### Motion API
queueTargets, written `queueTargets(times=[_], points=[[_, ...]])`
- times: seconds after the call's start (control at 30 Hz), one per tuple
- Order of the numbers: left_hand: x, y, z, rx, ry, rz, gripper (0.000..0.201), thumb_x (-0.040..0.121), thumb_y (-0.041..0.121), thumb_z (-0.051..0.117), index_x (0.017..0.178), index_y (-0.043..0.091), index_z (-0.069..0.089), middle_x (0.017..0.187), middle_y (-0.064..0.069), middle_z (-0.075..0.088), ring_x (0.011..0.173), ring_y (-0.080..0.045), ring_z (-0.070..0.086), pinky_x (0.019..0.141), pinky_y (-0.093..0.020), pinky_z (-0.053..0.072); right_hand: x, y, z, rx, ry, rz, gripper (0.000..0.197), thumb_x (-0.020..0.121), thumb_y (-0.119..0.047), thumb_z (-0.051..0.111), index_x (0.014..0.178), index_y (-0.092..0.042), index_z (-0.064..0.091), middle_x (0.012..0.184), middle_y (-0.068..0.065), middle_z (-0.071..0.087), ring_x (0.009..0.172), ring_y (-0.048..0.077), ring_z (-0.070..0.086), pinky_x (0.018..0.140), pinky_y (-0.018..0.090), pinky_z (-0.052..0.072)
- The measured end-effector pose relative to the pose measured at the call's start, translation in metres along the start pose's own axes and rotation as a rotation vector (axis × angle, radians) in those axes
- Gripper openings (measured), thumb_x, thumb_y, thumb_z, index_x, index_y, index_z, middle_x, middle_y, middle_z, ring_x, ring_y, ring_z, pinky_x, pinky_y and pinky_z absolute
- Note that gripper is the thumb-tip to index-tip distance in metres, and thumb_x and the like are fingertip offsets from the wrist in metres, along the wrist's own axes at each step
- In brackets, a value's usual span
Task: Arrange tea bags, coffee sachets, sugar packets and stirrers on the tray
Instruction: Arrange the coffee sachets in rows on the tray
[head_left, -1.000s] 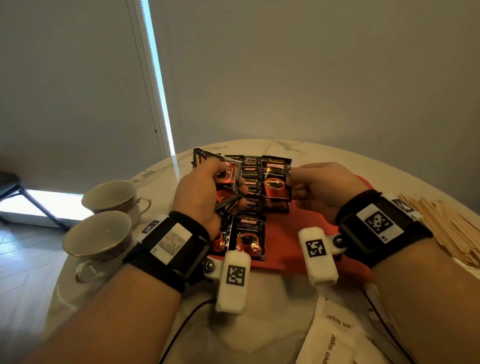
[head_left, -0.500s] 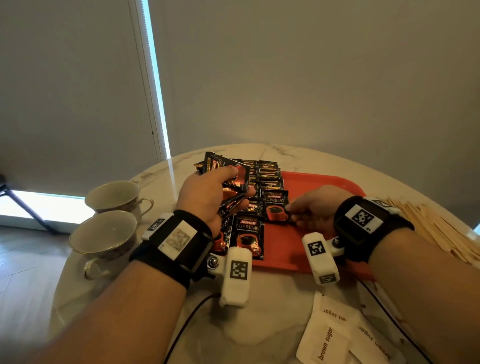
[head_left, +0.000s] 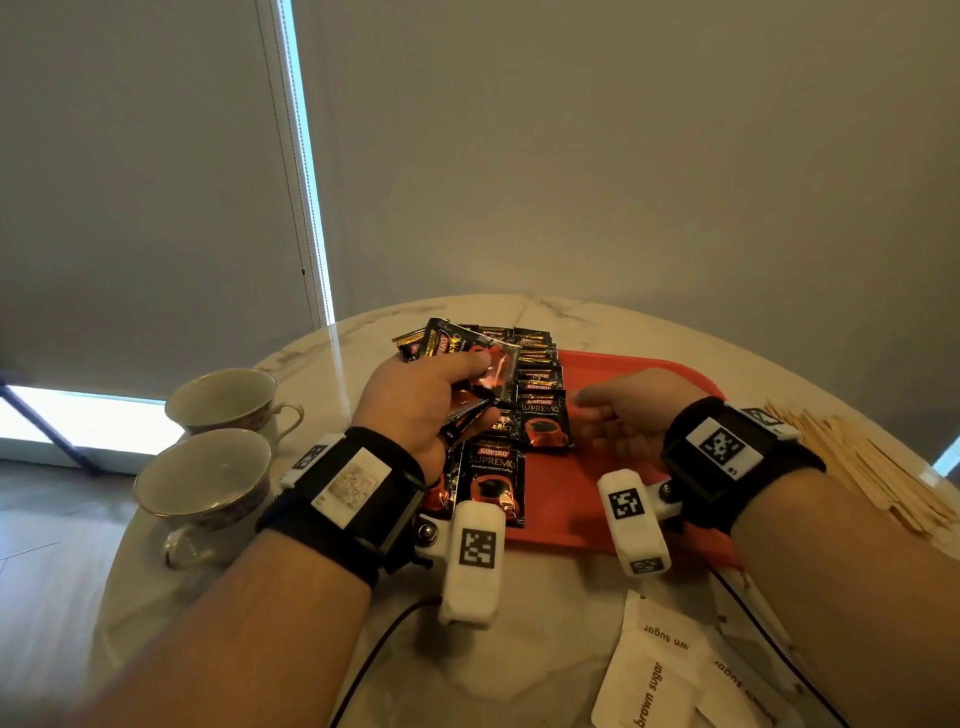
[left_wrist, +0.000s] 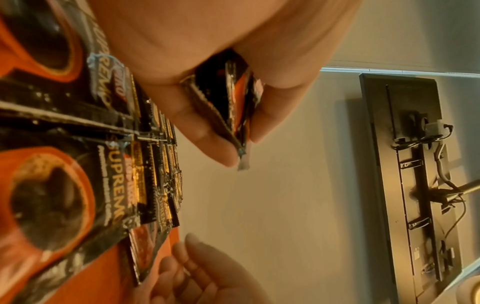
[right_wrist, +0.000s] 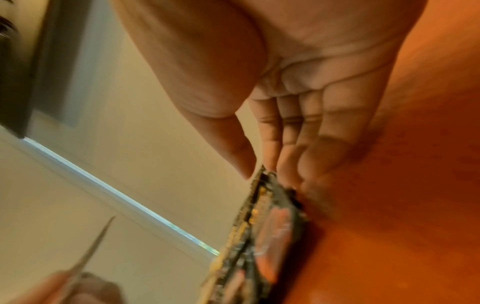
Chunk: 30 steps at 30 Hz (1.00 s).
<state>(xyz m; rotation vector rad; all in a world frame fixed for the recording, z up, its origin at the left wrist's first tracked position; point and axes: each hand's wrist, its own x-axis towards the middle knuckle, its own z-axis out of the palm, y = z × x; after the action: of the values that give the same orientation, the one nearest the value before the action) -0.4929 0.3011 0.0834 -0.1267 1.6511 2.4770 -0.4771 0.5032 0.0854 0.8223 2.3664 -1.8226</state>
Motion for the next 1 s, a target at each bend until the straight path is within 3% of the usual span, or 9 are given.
queueTargets(times=[0.07, 0.13, 0.23, 0.3, 0.37, 0.47, 0.63, 0.77, 1.0], points=[[0.000, -0.001, 0.001, -0.011, -0.023, 0.000, 0.034, 0.087, 0.009, 0.081, 0.117, -0.001, 0.066, 0.080, -0.011, 0.079, 0.062, -0.019, 0.075, 0.050, -0.030, 0.061, -0.007, -0.006, 0.002, 0.084, -0.045, -0.073, 0.022, 0.090, -0.032, 0.074, 0.098, -0.011, 0.069, 0.071, 0.001, 0.061, 0.063, 0.015, 0.057, 0.063, 0.030, 0.050], [-0.001, -0.002, 0.003, -0.014, -0.044, 0.009, 0.036, 0.088, 0.011, 0.081, 0.119, -0.001, 0.067, 0.079, -0.008, 0.079, 0.063, -0.018, 0.076, 0.052, -0.030, 0.061, -0.017, -0.013, 0.008, 0.172, -0.213, -0.114, 0.029, 0.087, -0.042, 0.074, 0.096, -0.014, 0.072, 0.076, 0.000, 0.065, 0.064, 0.015, 0.059, 0.065, 0.031, 0.048], [-0.003, -0.003, 0.005, -0.014, -0.068, 0.009, 0.038, 0.088, 0.017, 0.080, 0.121, 0.002, 0.068, 0.081, -0.007, 0.079, 0.065, -0.017, 0.076, 0.053, -0.030, 0.060, -0.024, -0.018, 0.021, 0.237, -0.367, -0.212, 0.028, 0.085, -0.024, 0.078, 0.107, -0.009, 0.071, 0.086, 0.007, 0.066, 0.070, 0.019, 0.061, 0.073, 0.039, 0.050], [-0.004, -0.002, 0.005, -0.053, -0.076, -0.011, 0.038, 0.089, 0.026, 0.079, 0.120, 0.006, 0.069, 0.087, -0.009, 0.080, 0.067, -0.020, 0.076, 0.052, -0.031, 0.060, -0.023, -0.015, 0.026, 0.282, -0.360, -0.253, 0.010, 0.087, -0.012, 0.075, 0.091, -0.014, 0.066, 0.077, 0.007, 0.064, 0.063, 0.018, 0.060, 0.066, 0.037, 0.049], [-0.002, 0.000, 0.005, -0.109, -0.034, 0.001, 0.034, 0.090, 0.032, 0.078, 0.114, 0.009, 0.070, 0.092, -0.011, 0.080, 0.070, -0.024, 0.077, 0.052, -0.032, 0.060, -0.020, -0.011, 0.028, 0.348, -0.405, -0.240, 0.016, 0.090, -0.008, 0.071, 0.083, -0.016, 0.059, 0.070, 0.004, 0.062, 0.060, 0.015, 0.060, 0.063, 0.033, 0.051], [0.000, -0.003, 0.005, -0.108, 0.040, 0.096, 0.027, 0.090, 0.031, 0.079, 0.107, 0.012, 0.071, 0.089, -0.008, 0.081, 0.074, -0.024, 0.079, 0.054, -0.033, 0.061, -0.018, -0.006, 0.028, 0.357, -0.509, -0.225, 0.008, 0.090, -0.007, 0.069, 0.094, -0.010, 0.063, 0.075, 0.006, 0.067, 0.064, 0.014, 0.065, 0.063, 0.028, 0.057], [0.000, 0.002, 0.001, -0.070, 0.026, 0.078, 0.044, 0.080, 0.040, 0.082, 0.111, 0.011, 0.071, 0.095, -0.011, 0.081, 0.087, -0.030, 0.080, 0.081, -0.048, 0.063, -0.021, -0.011, 0.030, 0.136, -0.562, -0.311, 0.015, 0.084, -0.002, 0.074, 0.095, -0.010, 0.067, 0.069, 0.002, 0.065, 0.066, 0.015, 0.063, 0.063, 0.030, 0.056], [-0.002, 0.002, 0.000, 0.092, -0.041, 0.107, 0.054, 0.069, 0.043, 0.086, 0.110, 0.010, 0.074, 0.096, -0.013, 0.081, 0.090, -0.033, 0.079, 0.090, -0.056, 0.061, -0.024, -0.014, 0.032, 0.094, -0.527, -0.374, 0.033, 0.079, 0.006, 0.073, 0.107, -0.012, 0.069, 0.091, 0.006, 0.073, 0.078, 0.017, 0.068, 0.060, 0.029, 0.055], [-0.002, 0.000, -0.005, 0.133, -0.122, 0.145, 0.024, 0.085, 0.003, 0.077, 0.109, 0.005, 0.076, 0.099, -0.016, 0.080, 0.091, -0.033, 0.078, 0.072, -0.041, 0.062, -0.024, -0.015, 0.030, 0.194, -0.412, -0.310, 0.024, 0.087, -0.008, 0.074, 0.110, -0.002, 0.068, 0.091, 0.010, 0.069, 0.074, 0.020, 0.062, 0.063, 0.034, 0.057]])
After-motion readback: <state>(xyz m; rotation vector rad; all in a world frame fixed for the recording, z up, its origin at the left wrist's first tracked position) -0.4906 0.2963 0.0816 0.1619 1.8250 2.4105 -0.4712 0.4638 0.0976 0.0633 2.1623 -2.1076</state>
